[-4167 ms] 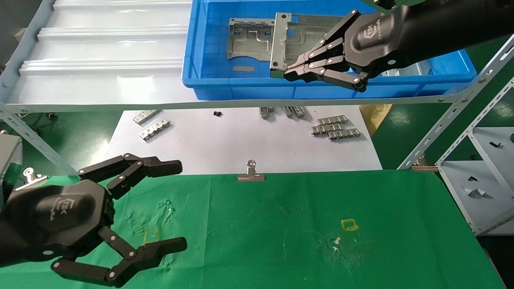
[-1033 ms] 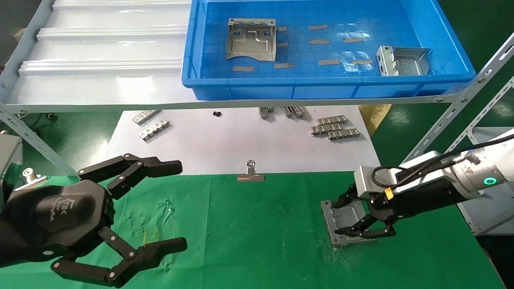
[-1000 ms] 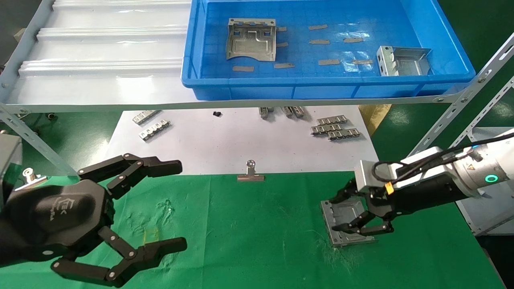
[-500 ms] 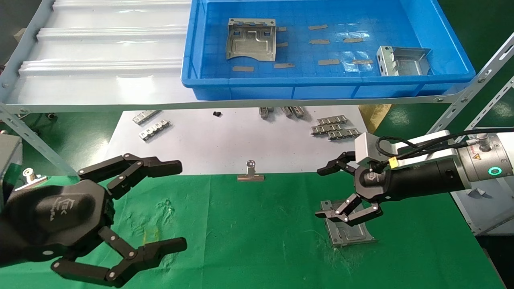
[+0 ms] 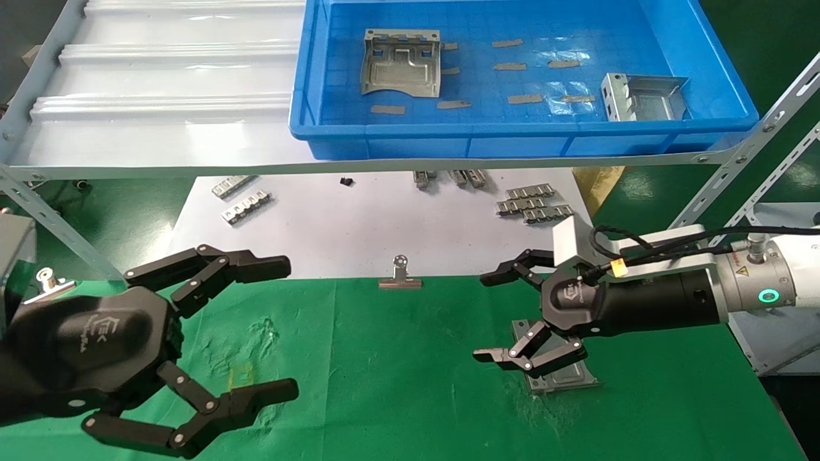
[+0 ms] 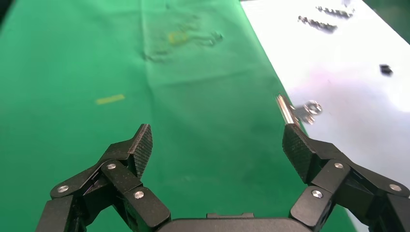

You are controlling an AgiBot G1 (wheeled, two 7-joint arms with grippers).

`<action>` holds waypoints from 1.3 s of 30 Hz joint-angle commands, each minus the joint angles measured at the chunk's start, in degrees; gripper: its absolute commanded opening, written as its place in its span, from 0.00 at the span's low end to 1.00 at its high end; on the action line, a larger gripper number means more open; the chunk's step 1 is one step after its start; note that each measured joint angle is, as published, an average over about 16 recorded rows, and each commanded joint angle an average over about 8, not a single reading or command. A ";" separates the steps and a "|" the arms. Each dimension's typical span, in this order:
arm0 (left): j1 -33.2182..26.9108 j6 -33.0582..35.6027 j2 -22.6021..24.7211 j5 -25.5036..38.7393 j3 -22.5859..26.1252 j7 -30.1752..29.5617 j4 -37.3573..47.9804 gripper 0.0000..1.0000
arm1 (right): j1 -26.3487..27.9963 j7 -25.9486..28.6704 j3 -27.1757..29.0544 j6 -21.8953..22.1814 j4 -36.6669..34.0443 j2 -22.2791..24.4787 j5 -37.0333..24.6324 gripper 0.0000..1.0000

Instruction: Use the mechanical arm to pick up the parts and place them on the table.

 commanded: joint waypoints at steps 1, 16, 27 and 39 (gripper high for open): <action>0.00 0.00 0.00 0.00 0.00 0.00 0.00 1.00 | -1.54 1.08 2.16 0.20 2.21 0.76 0.17 1.00; -0.01 0.00 0.00 -0.01 0.01 0.01 0.00 1.00 | -13.02 9.13 18.32 1.68 18.69 6.46 1.44 1.00; -0.01 0.00 -0.01 -0.01 0.02 0.01 0.01 1.00 | -21.47 15.06 30.21 2.77 30.82 10.66 2.37 1.00; -0.01 -0.01 -0.01 -0.02 0.03 0.02 0.01 1.00 | -30.68 21.53 43.18 3.96 44.05 15.23 3.39 1.00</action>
